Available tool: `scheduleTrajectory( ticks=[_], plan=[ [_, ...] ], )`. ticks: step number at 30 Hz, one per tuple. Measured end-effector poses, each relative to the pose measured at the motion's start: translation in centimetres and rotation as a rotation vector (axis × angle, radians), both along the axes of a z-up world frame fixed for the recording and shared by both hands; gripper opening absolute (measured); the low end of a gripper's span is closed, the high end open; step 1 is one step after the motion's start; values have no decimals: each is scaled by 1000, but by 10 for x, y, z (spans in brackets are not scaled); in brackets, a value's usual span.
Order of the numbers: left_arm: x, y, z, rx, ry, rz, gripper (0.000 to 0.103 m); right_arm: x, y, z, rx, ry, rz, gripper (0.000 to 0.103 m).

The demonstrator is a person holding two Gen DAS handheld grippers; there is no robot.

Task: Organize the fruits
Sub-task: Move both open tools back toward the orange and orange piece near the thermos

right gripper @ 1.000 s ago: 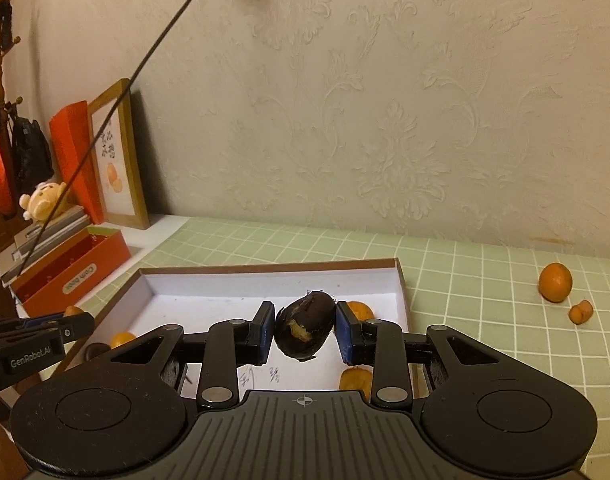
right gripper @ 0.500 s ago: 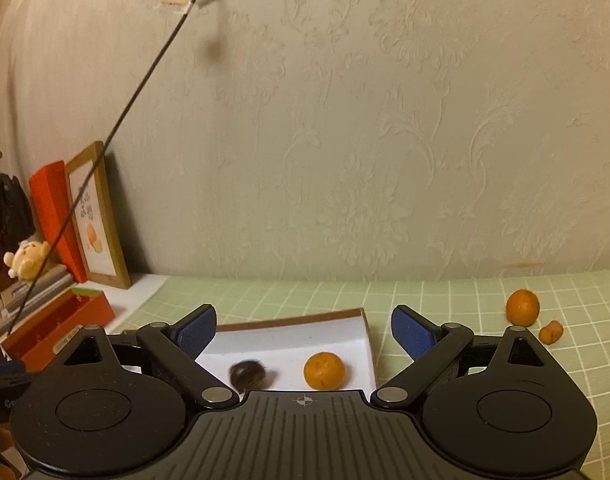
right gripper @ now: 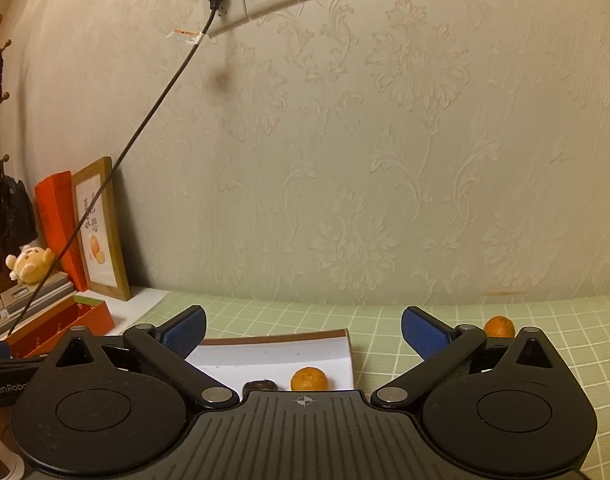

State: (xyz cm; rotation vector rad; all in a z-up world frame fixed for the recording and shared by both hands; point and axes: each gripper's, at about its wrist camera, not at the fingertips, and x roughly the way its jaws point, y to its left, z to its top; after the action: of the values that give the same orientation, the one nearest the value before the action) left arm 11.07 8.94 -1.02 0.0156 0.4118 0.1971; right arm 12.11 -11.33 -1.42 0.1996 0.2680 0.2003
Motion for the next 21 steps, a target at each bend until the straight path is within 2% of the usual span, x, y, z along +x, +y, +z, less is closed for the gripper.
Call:
scheduleTrajectory(
  ticks=[9, 21],
  plan=[
    [-6, -5, 9, -33, 2, -13, 97, -20, -17, 5, -13, -33, 9, 103],
    [-12, -40, 16, 4, -16, -91, 97, -46, -54, 11, -16, -78, -20, 103]
  ],
)
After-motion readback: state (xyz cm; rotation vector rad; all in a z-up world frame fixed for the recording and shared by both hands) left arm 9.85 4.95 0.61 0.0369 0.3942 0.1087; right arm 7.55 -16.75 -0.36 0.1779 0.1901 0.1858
